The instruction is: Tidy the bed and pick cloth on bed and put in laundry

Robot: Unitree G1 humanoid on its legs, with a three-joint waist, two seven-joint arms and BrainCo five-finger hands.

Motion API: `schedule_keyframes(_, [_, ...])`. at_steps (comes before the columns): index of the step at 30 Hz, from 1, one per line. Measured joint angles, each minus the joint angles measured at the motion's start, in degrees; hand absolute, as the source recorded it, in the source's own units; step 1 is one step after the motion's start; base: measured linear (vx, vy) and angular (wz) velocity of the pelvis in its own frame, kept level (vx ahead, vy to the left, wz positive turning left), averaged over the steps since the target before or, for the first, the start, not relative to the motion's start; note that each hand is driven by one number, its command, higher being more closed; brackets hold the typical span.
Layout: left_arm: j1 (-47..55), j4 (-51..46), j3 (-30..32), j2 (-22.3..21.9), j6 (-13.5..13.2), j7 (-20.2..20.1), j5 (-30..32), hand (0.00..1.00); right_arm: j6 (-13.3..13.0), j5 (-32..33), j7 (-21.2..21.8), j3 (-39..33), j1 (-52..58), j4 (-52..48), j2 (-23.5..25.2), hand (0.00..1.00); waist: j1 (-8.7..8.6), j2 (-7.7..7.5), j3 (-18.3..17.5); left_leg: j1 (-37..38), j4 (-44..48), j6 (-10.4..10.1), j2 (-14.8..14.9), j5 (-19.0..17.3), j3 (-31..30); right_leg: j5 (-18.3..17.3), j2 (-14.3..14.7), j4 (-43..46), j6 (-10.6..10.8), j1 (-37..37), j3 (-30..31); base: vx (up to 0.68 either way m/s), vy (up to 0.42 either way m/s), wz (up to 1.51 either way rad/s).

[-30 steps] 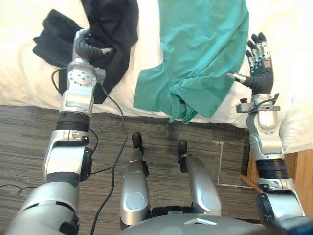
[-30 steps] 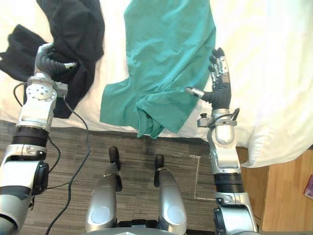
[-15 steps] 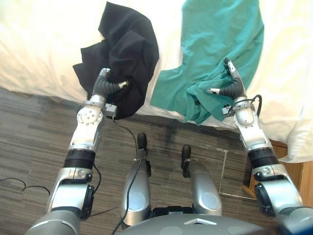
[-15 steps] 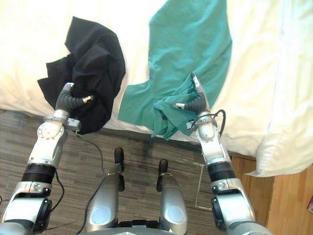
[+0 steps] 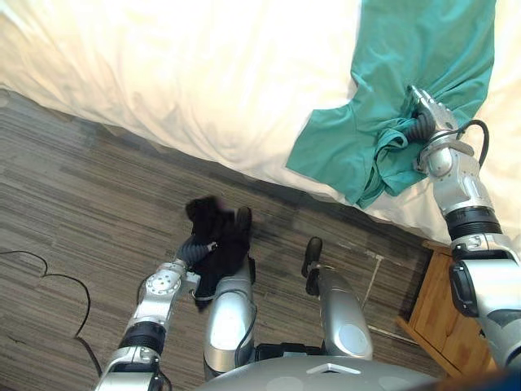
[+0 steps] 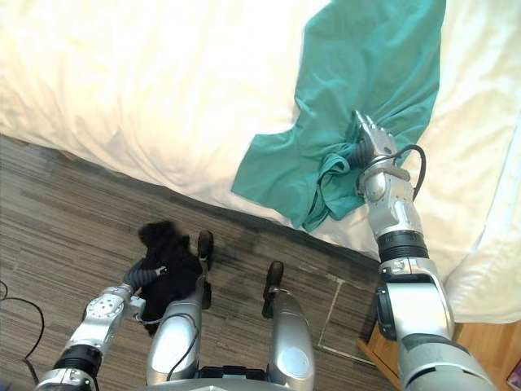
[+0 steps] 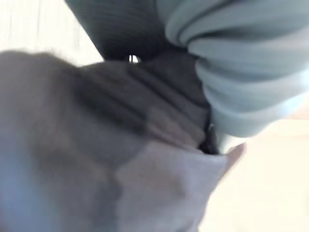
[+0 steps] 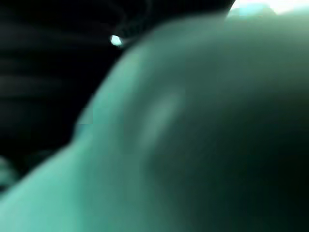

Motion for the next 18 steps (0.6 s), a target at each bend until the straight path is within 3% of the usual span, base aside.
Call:
schedule_keyframes(3, [-0.05, -0.89, 0.21, -3.01, -2.70, 0.00, 1.07, 1.00, 1.38, 0.06, -0.04, 0.02, 0.89, -0.12, 2.22, 1.00, -0.21, 0.04, -1.64, 0.11, 0.38, -0.04, 0.12, 0.03, 0.00, -0.60, 0.03, 0.85, -0.31, -0.14, 0.01, 0.00, -0.010, -0.01])
schedule_keyframes(8, [0.31, -0.53, -1.41, -6.16, -3.00, 0.01, 2.20, 1.00, 1.13, 12.22, -1.51, -1.22, 3.69, 1.42, 4.03, 1.00, -0.30, 0.41, -2.42, 4.08, -1.69, -0.77, 0.56, 0.87, -0.09, -0.50, 0.72, -0.93, -0.31, 3.57, 0.00, 0.04, -0.019, -0.02])
schedule_keyframes(11, [1.73, -0.58, -3.70, -6.08, -3.00, 0.05, 2.32, 1.00, -2.56, 27.97, -2.99, -3.03, 7.27, 3.84, 6.09, 1.00, -0.25, 0.22, -2.47, 8.18, -3.65, -0.77, 1.39, 1.17, 0.07, 0.97, 1.90, -5.57, -0.30, 8.81, -0.08, 0.10, -0.034, -0.11])
schedule_keyframes(14, [4.32, -0.54, -5.76, -5.89, -2.84, 1.47, 2.28, 1.00, -8.84, 41.58, -3.54, -3.78, 13.24, 4.29, 9.52, 1.00, -0.58, -0.50, -2.99, 13.00, -6.51, -1.00, 1.76, 1.19, 2.15, 2.03, 2.44, -8.98, -0.27, 12.86, 1.13, 0.14, -0.030, -0.29])
schedule_keyframes(15, [4.76, -0.50, -6.19, -5.89, -2.73, 1.65, 2.23, 1.00, -10.22, 43.57, -3.59, -3.79, 14.39, 4.46, 10.08, 1.00, -0.79, -0.59, -3.19, 13.99, -7.14, -1.00, 1.76, 1.18, 2.62, 2.05, 2.45, -9.35, -0.25, 13.43, 1.44, 0.13, -0.026, -0.33])
schedule_keyframes(17, [6.58, 0.51, -7.74, -5.93, -2.28, 3.00, 1.45, 1.00, -15.47, 51.72, -3.40, -4.12, 19.49, 5.03, 14.01, 1.00, -1.88, -0.78, -5.49, 16.78, -8.96, -1.32, 1.69, 0.89, 4.28, 2.13, 2.43, -10.67, -0.11, 15.22, 2.37, 0.14, -0.020, -0.28])
schedule_keyframes(18, [6.58, 0.51, -7.74, -5.93, -2.28, 3.00, 1.45, 1.00, -15.47, 51.72, -3.40, -4.12, 19.49, 5.03, 14.01, 1.00, -1.88, -0.78, -5.49, 16.78, -8.96, -1.32, 1.69, 0.89, 4.28, 2.13, 2.43, -10.67, -0.11, 15.22, 2.37, 0.16, -0.015, -0.38])
